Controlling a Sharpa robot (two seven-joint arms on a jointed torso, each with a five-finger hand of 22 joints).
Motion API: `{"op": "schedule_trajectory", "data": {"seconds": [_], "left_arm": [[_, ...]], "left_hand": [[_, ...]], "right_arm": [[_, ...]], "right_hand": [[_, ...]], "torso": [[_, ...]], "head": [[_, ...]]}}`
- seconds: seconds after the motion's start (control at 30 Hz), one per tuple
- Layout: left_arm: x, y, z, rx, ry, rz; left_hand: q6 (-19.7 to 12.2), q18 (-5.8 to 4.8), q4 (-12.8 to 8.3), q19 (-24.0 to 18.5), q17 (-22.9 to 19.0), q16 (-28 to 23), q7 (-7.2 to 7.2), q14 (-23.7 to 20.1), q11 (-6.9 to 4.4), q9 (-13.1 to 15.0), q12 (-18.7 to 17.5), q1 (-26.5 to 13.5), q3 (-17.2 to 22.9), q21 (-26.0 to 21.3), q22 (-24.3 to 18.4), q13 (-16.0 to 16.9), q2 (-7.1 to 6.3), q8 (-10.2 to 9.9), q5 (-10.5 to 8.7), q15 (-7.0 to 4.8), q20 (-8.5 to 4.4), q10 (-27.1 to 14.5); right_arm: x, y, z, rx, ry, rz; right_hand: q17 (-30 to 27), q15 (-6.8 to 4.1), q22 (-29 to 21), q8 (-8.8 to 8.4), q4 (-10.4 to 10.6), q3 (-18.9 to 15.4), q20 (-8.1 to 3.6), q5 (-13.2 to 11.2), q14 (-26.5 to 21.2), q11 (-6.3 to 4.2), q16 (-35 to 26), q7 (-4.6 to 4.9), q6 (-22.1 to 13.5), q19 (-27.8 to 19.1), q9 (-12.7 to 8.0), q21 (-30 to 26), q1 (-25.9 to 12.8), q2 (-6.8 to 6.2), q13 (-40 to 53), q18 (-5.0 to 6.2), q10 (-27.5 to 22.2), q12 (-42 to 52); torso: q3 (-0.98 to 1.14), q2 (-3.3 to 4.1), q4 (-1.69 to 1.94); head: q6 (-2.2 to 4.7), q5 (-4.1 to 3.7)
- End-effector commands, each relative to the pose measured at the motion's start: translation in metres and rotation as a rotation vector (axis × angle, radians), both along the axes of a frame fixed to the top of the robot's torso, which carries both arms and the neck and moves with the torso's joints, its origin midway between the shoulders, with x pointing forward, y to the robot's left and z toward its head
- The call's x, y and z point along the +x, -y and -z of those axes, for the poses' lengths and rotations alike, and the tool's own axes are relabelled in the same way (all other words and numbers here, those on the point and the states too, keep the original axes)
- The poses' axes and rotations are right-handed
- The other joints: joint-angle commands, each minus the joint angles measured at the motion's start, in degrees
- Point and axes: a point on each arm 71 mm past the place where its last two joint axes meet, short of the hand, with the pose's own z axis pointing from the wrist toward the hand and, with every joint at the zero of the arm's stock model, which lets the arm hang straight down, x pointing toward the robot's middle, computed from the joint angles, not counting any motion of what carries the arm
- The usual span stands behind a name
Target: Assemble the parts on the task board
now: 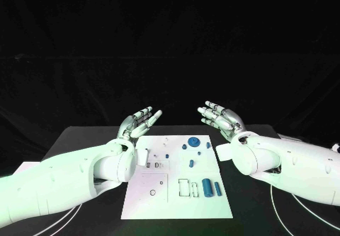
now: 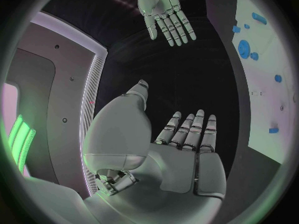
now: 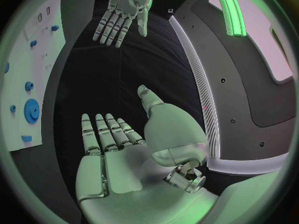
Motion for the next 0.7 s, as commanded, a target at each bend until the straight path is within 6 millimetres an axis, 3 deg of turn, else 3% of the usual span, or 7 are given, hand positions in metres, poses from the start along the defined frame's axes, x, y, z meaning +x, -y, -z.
{"op": "schedule_trajectory", "data": {"seconds": [0.03,0.13,0.27,0.3,0.43,0.6,0.7], "left_arm": [[-0.001,0.004,-0.002,-0.006,0.009,0.046],[-0.001,0.004,-0.002,-0.006,0.009,0.046],[-0.001,0.004,-0.002,-0.006,0.009,0.046],[-0.001,-0.006,-0.002,-0.009,0.025,0.031],[-0.002,-0.014,-0.004,-0.015,0.045,0.014],[-0.007,-0.023,-0.007,-0.03,0.048,0.026],[-0.011,-0.027,-0.009,-0.04,0.036,0.043]], "left_hand": [[0.7,1.04,0.4,0.1,0.1,0.3,6.61,0.9,0.28,0.1,0.4,1.3,0.2,0.4,0.1,0.1,-0.02,0.3,0.25,0.17,0.6,0.7],[1.2,1.2,0.4,0.6,0.2,0.4,6.76,1.7,0.44,0.2,0.5,1.4,0.2,0.5,0.2,0.1,0.15,0.4,0.21,0.27,0.6,1.3],[3.7,1.66,0.3,3.5,0.8,1.4,7.06,6.4,0.81,0.4,0.7,1.9,0.4,1.2,0.6,0.3,0.75,0.7,0.12,0.42,0.56,4.1],[5.9,1.78,0.2,5.9,1.2,2.2,7.2,10.1,1.06,0.6,1.1,2.2,0.6,1.8,0.9,0.5,1.18,1.0,0.11,0.42,0.52,6.7],[15.6,2.93,-0.7,21.1,2.3,5.1,7.06,20.8,0.6,1.4,2.9,3.4,1.0,5.7,2.9,1.4,2.64,2.7,-0.01,-0.72,0.41,19.5],[27.6,5.19,-2.6,32.3,3.5,8.3,5.81,30.9,-1.6,2.0,5.3,4.0,0.5,9.6,4.1,1.9,4.34,4.5,-0.21,-3.82,-0.49,33.1],[29.5,5.26,-3.8,35.5,4.5,8.9,5.08,34.5,-2.35,1.8,5.6,4.5,0.2,10.2,4.1,1.9,5.09,4.7,-0.29,-4.87,-1.45,36.0]], "right_arm": [[-0.004,-0.011,-0.001,-0.027,-0.021,-0.199],[-0.004,-0.011,-0.002,-0.038,-0.025,-0.232],[-0.004,-0.011,-0.002,-0.042,-0.026,-0.245],[0.009,0.011,-0.011,-0.122,0.061,-0.149],[0.015,0.019,-0.016,-0.203,0.132,-0.122],[0.021,0.024,-0.024,-0.33,0.226,-0.127],[0.022,0.024,-0.03,-0.417,0.284,-0.153]], "right_hand": [[0.2,0.36,0.2,0.32,-0.9,0.4,0.48,0.6,1.9,0.58,0.4,6.14,1.8,1.1,0.2,0.4,2.9,0.28,0.2,0.92,2.3,0.5],[0.4,0.46,0.5,0.55,-2.0,0.5,0.42,0.4,4.7,0.73,0.6,6.27,4.0,3.7,0.4,0.8,4.3,0.11,0.4,1.27,5.3,0.8],[1.0,0.48,1.4,1.22,-3.9,0.7,0.31,0.0,13.8,0.9,1.6,6.26,10.2,12.2,0.9,2.5,7.0,-0.29,0.9,3.3,13.2,1.6],[1.3,0.47,1.8,1.62,-4.5,0.8,0.29,-0.1,19.2,1.01,2.4,6.14,13.5,16.3,1.1,3.4,8.1,-0.42,1.2,4.45,17.7,2.1],[1.8,-0.14,2.3,2.74,-6.2,1.3,0.36,-0.1,31.6,0.67,3.8,4.98,23.7,25.0,1.8,5.5,10.6,-0.73,1.7,6.82,30.5,3.5],[1.9,-2.3,2.7,3.57,-7.9,2.9,-0.84,0.1,39.4,-1.36,5.0,4.36,36.0,31.6,2.2,8.0,12.0,-1.18,1.5,7.59,37.1,3.7],[2.0,-3.38,2.8,3.47,-8.5,4.3,-1.96,0.2,42.8,-1.89,5.4,4.2,38.1,34.4,2.2,9.1,11.9,-1.33,1.5,7.62,39.6,3.4]], "torso": [[-0.01,-0.01,0.0],[-0.01,-0.01,0.0],[-0.01,-0.01,0.0],[-0.09,-0.03,-0.02],[-0.16,0.07,-0.1],[-0.18,0.77,-0.06],[-0.25,1.59,0.01]], "head": [[-0.02,0.0],[-0.02,0.0],[-0.02,0.0],[-0.21,-0.7],[-0.1,-0.7],[0.07,-0.82],[0.44,-0.83]]}}
